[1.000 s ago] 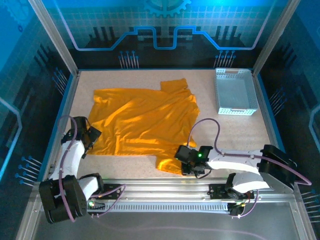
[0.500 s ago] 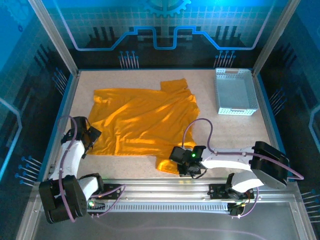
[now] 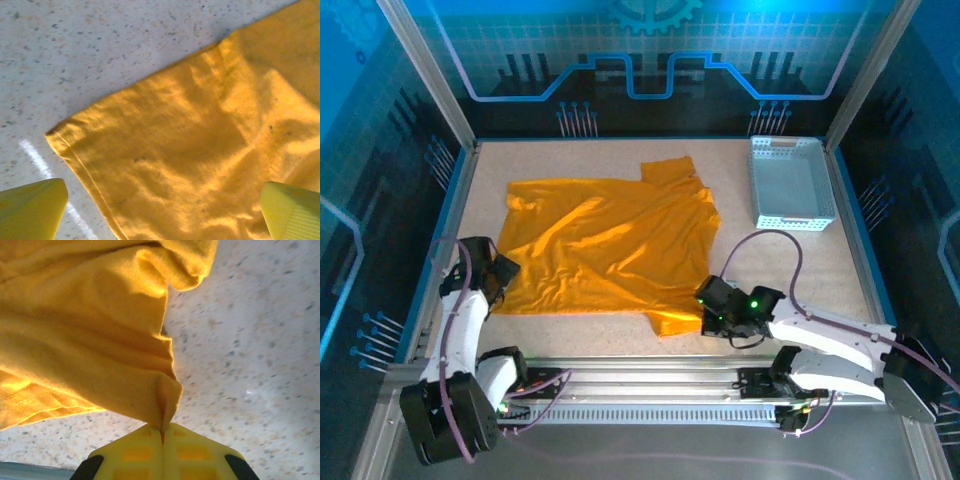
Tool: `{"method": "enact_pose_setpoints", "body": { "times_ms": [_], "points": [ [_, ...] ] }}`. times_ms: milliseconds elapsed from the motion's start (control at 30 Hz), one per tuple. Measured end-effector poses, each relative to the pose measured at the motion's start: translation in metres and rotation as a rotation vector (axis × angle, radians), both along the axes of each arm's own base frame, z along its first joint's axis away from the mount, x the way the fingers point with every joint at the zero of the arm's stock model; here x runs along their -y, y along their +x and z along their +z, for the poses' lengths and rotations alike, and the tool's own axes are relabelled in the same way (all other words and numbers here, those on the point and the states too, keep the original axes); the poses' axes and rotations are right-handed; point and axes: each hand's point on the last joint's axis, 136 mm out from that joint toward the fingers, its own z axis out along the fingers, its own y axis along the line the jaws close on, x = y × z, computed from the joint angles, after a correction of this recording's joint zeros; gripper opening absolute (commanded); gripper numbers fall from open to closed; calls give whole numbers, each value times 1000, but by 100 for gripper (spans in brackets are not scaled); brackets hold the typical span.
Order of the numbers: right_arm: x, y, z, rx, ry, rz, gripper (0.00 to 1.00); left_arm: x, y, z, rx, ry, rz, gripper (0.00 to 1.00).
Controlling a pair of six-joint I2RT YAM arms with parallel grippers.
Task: Fold the inside-out t-shirt
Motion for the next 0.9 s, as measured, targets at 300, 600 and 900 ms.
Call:
{"method": "enact_pose_setpoints", "body": {
  "times_ms": [300,600,900],
  "points": [
    [7,14,-3,7,18,10,5,-7,-41,-9,-109,30,139,96],
    [1,19,-15,-61,-12,72,5,-12,-63,-36,-316,10,221,91],
    [-4,21,-11,-56,5,88,5,-32,-44,-32,-304,39,236,84]
  ]
}}
